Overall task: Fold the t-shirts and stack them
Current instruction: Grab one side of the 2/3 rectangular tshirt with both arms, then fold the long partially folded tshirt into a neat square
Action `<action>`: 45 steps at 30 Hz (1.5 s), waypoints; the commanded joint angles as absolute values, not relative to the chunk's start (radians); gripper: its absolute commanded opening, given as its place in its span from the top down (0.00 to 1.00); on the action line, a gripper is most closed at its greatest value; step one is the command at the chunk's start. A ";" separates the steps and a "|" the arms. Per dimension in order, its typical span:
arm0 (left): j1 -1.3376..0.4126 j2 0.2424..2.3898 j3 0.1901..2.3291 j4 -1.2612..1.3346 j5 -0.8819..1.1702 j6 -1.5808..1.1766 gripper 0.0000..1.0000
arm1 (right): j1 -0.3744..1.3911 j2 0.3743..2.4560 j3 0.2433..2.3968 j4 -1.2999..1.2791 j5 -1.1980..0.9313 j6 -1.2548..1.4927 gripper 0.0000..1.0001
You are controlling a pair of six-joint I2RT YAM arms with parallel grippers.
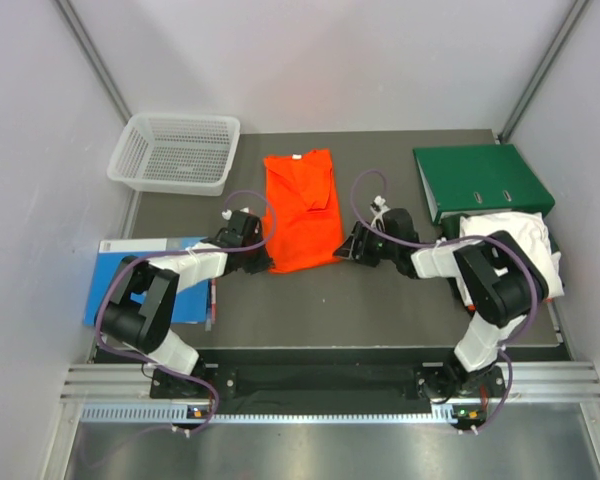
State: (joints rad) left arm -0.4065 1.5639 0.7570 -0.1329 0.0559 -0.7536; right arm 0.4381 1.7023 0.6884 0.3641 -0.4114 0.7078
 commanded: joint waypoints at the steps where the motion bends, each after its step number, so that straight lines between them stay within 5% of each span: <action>1: -0.411 1.586 0.744 -0.126 0.049 -0.746 1.00 | 0.469 1.807 0.693 0.459 -0.423 0.749 0.60; 4: -0.411 1.585 0.741 -0.132 0.046 -0.744 1.00 | 0.476 1.850 0.695 0.498 -0.445 0.778 0.94; 7: -0.413 1.557 0.735 -0.153 0.043 -0.742 1.00 | 0.482 1.821 0.669 0.492 -0.436 0.775 1.00; 16: -0.535 1.393 0.759 -0.339 0.009 -0.768 1.00 | 0.541 1.592 0.603 0.308 -0.397 0.677 1.00; 29: -0.606 1.474 1.030 -0.527 -0.202 -0.713 1.00 | 0.577 1.379 0.728 0.100 -0.227 0.502 0.99; 45: -0.480 1.704 1.437 -0.586 -0.219 -0.563 1.00 | 0.499 1.624 1.135 0.046 -0.178 0.374 0.98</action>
State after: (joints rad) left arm -0.5194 1.6505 1.3380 -0.5777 -0.2089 -0.6117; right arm 0.5434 1.5490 1.0370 0.0425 -0.1814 0.4126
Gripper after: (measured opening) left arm 0.021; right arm 0.026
